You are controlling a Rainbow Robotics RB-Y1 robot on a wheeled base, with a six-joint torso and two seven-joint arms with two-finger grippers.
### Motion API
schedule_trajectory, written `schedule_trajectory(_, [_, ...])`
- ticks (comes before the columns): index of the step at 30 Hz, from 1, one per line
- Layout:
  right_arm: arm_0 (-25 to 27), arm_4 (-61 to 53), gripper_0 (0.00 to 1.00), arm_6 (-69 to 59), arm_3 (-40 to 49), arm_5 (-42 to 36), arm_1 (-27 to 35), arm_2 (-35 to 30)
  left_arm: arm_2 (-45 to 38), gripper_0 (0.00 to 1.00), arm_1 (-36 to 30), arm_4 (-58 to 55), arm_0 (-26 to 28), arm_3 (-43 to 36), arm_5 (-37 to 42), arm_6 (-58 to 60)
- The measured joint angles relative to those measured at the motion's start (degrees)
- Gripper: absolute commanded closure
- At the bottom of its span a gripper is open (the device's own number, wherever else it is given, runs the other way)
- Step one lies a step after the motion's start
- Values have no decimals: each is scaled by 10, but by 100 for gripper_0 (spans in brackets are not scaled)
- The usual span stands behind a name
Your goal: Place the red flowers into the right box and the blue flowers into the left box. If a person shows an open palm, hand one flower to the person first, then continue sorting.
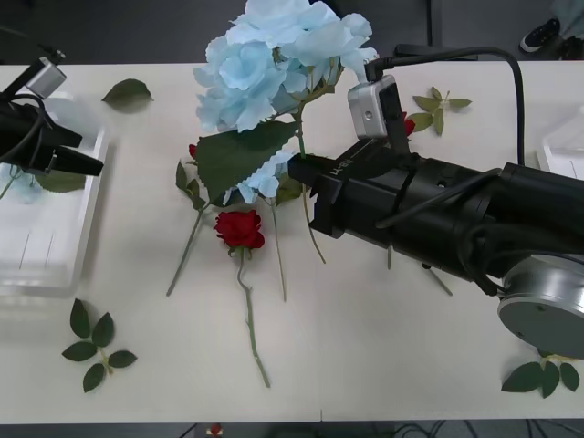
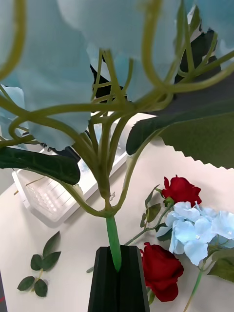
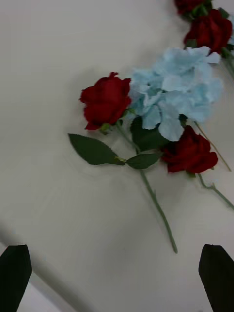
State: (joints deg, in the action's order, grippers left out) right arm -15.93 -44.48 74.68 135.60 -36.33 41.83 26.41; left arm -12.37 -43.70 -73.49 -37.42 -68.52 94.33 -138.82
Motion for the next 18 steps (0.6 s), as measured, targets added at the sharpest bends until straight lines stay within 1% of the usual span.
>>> schedule_trajectory(3, [0, 0, 100, 0, 0, 0, 0, 0, -29, 0, 28, -17, 6, 0, 38, -118])
schedule_trajectory(4, [0, 0, 100, 0, 0, 0, 0, 0, -42, 0, 39, -23, 9, 0, 53, -141])
schedule_trajectory(6, [0, 0, 100, 0, 0, 0, 0, 0, -65, 0, 61, -39, 16, 0, 77, -127])
schedule_trajectory(9, [0, 0, 100, 0, 0, 0, 0, 0, -81, 0, 89, -63, 26, 0, 93, -93])
schedule_trajectory(18, [0, 0, 100, 0, 0, 0, 0, 0, -51, 0, 146, -157, 67, 0, 94, -88])
